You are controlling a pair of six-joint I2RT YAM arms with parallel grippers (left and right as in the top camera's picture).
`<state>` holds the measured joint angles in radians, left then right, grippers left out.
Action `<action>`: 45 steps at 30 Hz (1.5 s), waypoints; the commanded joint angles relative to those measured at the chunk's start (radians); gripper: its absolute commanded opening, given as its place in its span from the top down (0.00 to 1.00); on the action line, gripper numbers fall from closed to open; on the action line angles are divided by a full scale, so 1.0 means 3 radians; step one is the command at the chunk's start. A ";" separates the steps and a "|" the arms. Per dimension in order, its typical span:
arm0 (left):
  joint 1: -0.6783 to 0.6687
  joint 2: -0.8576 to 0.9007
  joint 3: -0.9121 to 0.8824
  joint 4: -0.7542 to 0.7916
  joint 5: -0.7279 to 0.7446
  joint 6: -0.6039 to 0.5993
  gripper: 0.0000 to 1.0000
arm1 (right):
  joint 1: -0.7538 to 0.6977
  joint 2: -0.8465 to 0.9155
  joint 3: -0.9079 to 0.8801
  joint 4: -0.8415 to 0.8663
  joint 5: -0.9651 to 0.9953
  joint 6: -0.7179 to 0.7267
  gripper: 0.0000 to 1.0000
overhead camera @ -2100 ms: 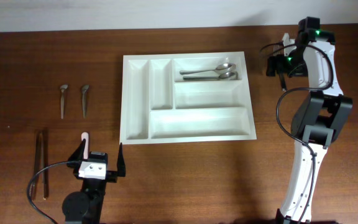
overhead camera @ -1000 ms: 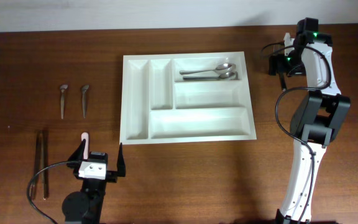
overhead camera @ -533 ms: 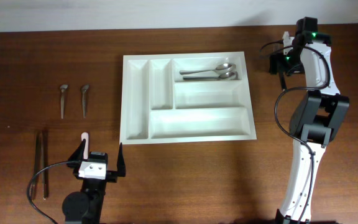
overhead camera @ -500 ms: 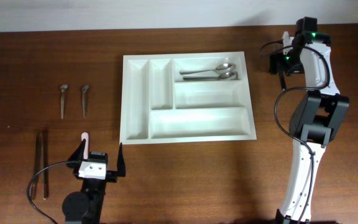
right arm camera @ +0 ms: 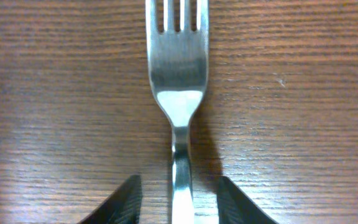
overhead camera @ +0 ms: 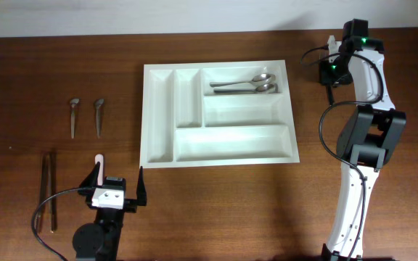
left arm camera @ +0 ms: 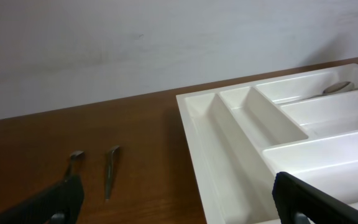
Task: Pack container
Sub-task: 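Lower the right gripper and close it on the fork handle, then lift the fork and carry it over the tray's top compartment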
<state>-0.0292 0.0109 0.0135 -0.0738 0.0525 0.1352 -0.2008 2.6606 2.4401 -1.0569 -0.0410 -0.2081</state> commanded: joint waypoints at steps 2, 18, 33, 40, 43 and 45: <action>0.0020 -0.0017 -0.0018 -0.0006 0.0014 0.0042 0.01 | 0.0014 0.0099 0.0020 0.0004 0.0093 -0.0003 0.75; 0.0020 -0.0017 -0.0018 -0.0006 0.0015 0.0042 0.01 | 0.0018 0.0098 0.0029 0.0148 0.0090 0.0053 0.94; 0.0020 -0.0017 -0.0018 -0.0006 0.0015 0.0042 0.01 | 0.0018 0.0028 0.1259 -0.0378 -0.0125 0.0956 0.96; 0.0020 -0.0017 -0.0018 -0.0006 0.0015 0.0042 0.01 | 0.0018 0.0003 0.2337 -0.1053 -0.0139 0.1804 0.96; 0.0020 -0.0017 -0.0018 -0.0006 0.0014 0.0042 0.01 | 0.0023 -0.0135 0.2340 -0.1223 -0.0264 0.2066 0.96; 0.0020 -0.0017 -0.0018 -0.0006 0.0014 0.0042 0.01 | 0.0046 -0.0181 0.2340 -0.1326 -0.0289 0.2220 0.96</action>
<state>-0.0292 0.0109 0.0135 -0.0738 0.0528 0.1352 -0.2008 2.6522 3.1260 -1.4239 -0.0925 0.3141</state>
